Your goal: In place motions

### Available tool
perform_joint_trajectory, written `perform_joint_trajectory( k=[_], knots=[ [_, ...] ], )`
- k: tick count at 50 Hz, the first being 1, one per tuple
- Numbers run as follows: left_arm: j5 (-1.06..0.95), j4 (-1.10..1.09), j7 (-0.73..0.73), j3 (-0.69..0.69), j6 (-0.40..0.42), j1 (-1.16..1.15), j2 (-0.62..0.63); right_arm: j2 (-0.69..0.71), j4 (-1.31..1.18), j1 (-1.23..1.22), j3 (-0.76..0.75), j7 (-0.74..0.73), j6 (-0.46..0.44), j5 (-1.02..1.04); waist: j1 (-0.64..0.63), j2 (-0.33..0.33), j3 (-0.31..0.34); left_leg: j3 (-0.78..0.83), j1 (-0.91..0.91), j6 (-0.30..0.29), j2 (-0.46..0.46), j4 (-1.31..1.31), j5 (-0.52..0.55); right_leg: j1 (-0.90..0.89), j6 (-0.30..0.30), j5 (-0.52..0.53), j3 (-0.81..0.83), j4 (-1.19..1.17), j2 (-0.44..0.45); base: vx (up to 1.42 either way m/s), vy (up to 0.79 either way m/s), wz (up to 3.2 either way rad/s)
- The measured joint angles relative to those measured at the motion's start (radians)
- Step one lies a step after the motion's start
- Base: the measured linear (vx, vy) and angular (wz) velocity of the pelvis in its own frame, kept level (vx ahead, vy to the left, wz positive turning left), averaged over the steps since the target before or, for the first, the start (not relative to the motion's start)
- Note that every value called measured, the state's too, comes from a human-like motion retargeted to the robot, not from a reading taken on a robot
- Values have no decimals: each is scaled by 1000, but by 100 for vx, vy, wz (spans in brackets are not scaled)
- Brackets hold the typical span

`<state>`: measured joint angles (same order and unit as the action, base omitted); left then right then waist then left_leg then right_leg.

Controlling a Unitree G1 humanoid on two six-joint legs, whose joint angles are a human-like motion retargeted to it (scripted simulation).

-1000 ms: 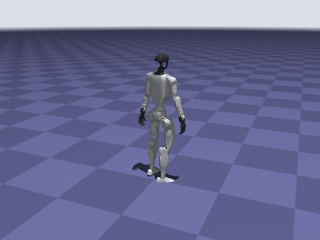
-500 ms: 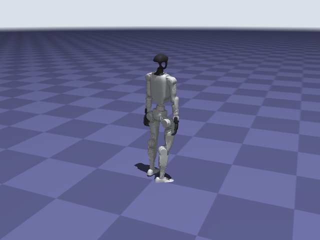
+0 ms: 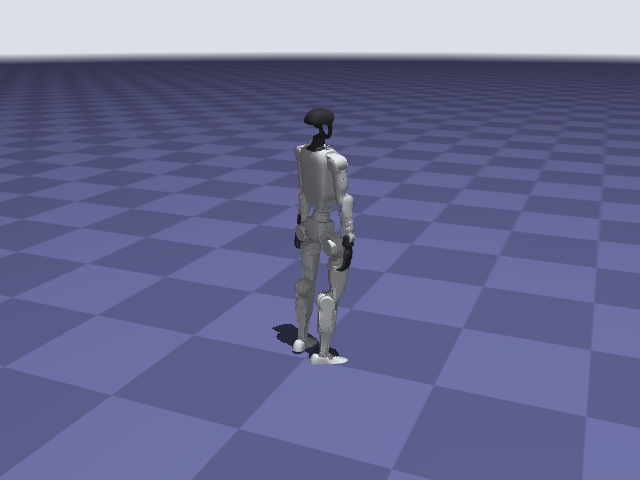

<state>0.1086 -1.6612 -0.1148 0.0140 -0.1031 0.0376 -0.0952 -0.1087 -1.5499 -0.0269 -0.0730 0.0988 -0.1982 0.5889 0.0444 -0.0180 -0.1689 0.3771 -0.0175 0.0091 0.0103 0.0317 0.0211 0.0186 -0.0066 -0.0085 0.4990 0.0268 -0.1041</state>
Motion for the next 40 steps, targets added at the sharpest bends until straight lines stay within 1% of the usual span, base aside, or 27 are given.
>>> perform_joint_trajectory(
  k=[12,40],
  knots=[
    [17,2,-1,-20,4,3,13,-3,-13,5,0,7,0,9,5,-5,-3,3,-1,-4,-6,0,-4,-4,-2,-2,-2,-2,4,0,0,0],
    [14,-26,5,-7,0,-9,8,10,9,-5,15,32,12,21,-8,-16,3,-10,-10,-8,-4,2,-8,1,-1,-3,15,1,1,0,0,0]
  ],
)
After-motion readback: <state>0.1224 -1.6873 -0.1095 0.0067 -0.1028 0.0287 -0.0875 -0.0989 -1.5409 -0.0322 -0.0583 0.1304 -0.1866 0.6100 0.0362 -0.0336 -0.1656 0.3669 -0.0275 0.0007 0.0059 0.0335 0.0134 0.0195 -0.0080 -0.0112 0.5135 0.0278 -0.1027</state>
